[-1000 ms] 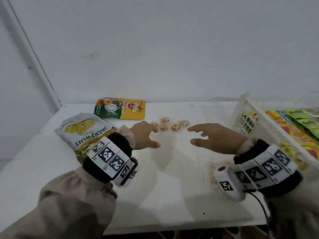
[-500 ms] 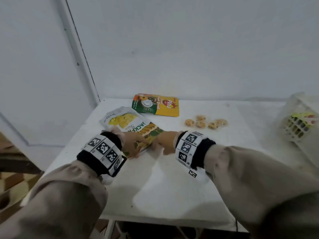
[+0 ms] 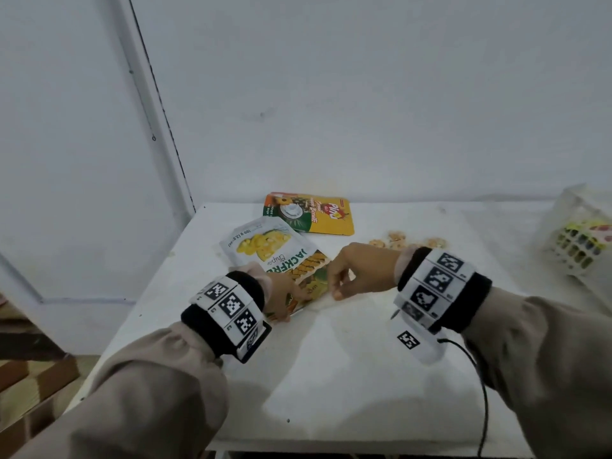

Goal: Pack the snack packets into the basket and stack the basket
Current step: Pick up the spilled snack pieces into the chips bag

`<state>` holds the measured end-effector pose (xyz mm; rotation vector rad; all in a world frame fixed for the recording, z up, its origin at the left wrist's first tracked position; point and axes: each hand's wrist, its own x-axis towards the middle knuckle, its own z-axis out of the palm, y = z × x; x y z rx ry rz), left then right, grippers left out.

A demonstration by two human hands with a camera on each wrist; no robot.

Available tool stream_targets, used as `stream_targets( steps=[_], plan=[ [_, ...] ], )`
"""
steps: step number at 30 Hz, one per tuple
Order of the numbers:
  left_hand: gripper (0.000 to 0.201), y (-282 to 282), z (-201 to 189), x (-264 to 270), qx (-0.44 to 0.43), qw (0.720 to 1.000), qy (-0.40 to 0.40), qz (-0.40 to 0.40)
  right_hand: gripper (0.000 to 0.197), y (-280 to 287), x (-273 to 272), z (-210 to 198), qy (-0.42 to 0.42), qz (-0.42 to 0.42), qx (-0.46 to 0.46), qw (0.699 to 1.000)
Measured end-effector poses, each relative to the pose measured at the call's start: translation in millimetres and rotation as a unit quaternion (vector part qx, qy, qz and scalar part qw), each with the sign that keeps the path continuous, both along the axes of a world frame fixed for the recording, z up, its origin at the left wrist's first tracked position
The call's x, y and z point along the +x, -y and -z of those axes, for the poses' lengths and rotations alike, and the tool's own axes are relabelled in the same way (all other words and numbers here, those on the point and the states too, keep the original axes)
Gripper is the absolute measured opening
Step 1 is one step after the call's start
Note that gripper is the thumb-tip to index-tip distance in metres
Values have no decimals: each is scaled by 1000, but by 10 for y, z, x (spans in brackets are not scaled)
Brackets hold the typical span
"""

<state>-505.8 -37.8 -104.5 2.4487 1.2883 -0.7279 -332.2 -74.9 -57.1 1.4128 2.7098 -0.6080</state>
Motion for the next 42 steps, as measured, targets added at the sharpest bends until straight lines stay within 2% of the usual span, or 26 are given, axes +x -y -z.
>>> stream_targets(
  steps=[3, 5, 7, 9, 11, 13, 15, 17, 19, 22, 26, 29, 31, 33, 35, 37, 39, 40, 42],
  plan=[
    [61, -10, 23, 3, 9, 1000, 1, 5, 3, 152, 169, -283, -64, 27, -38, 997],
    [59, 5, 14, 8, 3, 1000, 8, 4, 13, 227, 287, -458, -126, 61, -51, 989],
    [54, 35, -37, 10, 4, 1000, 27, -3, 18, 261, 427, -595, -222, 124, -34, 967],
    [47, 50, -136, 24, 55, 995, 81, -23, 15, 252, 565, -670, -310, 200, 17, 929],
    [38, 67, -290, 78, 149, 967, 194, -70, 12, 219, 645, -644, -372, 271, 50, 886],
    [28, 104, -426, 186, 209, 910, 340, -108, 12, 188, 648, -541, -424, 323, 41, 845],
    [20, 174, -505, 350, 187, 863, 458, -98, 14, 173, 589, -425, -480, 351, 11, 804],
    [21, 249, -510, 530, 124, 847, 510, -80, 21, 156, 512, -341, -526, 360, -22, 771],
    [17, 260, -464, 669, 71, 829, 548, -92, 29, 134, 460, -290, -540, 358, -29, 761],
    [11, 186, -427, 744, 42, 784, 607, -126, 39, 91, 484, -256, -537, 340, -15, 772],
    [15, 74, -473, 732, -29, 746, 638, -190, 40, 42, 659, -286, -498, 317, -23, 807],
    [16, -8, -525, 765, 52, 726, 649, -221, 37, 12, 809, -307, -423, 318, -25, 848],
    [10, -46, -557, 847, 127, 738, 630, -204, 36, -23, 878, -304, -345, 314, 3, 884],
    [9, -42, -586, 967, 175, 766, 595, -169, 44, -66, 923, -295, -228, 294, 100, 923],
    [7, -21, -615, 1085, 187, 787, 572, -131, 47, -97, 942, -286, -136, 232, 210, 940],
    [13, 12, -654, 1168, 200, 804, 551, -94, 34, -142, 964, -259, -124, 157, 281, 939],
    [9, 2, -697, 1212, 234, 811, 533, -59, 17, -200, 1004, -244, -158, 107, 313, 930],
    [7, -23, -717, 1223, 253, 818, 515, -48, 15, -228, 1029, -239, -179, 92, 324, 924],
    [16, -90, -748, 1245, 275, 848, 452, -48, 20, -273, 1072, -240, -192, 89, 323, 922]
  ],
)
